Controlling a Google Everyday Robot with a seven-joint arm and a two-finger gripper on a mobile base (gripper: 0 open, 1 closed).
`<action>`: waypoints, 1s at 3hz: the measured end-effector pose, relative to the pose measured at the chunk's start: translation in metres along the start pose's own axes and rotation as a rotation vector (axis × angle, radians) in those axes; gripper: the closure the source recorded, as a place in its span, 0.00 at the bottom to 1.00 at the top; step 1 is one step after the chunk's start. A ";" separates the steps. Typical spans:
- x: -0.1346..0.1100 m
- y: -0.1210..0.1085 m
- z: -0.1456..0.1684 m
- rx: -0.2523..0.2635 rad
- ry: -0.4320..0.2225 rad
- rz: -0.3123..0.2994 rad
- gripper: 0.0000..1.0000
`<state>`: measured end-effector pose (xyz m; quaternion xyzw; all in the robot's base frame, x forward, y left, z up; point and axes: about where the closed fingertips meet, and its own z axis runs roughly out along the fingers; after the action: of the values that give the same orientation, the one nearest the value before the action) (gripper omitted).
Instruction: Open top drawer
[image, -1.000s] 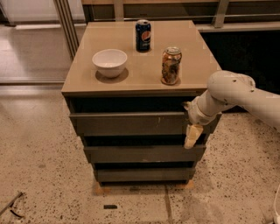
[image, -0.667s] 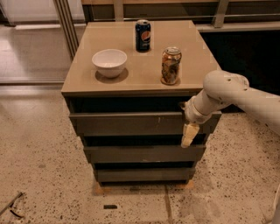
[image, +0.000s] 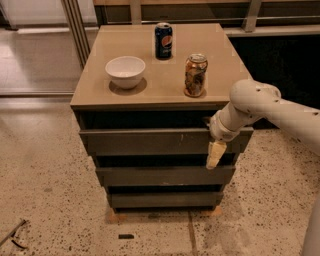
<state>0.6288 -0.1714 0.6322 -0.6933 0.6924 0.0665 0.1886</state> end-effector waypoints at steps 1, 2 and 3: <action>-0.003 0.008 -0.007 -0.038 0.010 -0.003 0.00; -0.005 0.020 -0.018 -0.075 0.023 -0.001 0.00; -0.006 0.033 -0.027 -0.109 0.026 0.010 0.00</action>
Offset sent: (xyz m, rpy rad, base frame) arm -0.0373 -0.0055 0.0320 -0.0444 0.1036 0.0293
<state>0.5917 -0.1742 0.6542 -0.7000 0.6935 0.0961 0.1409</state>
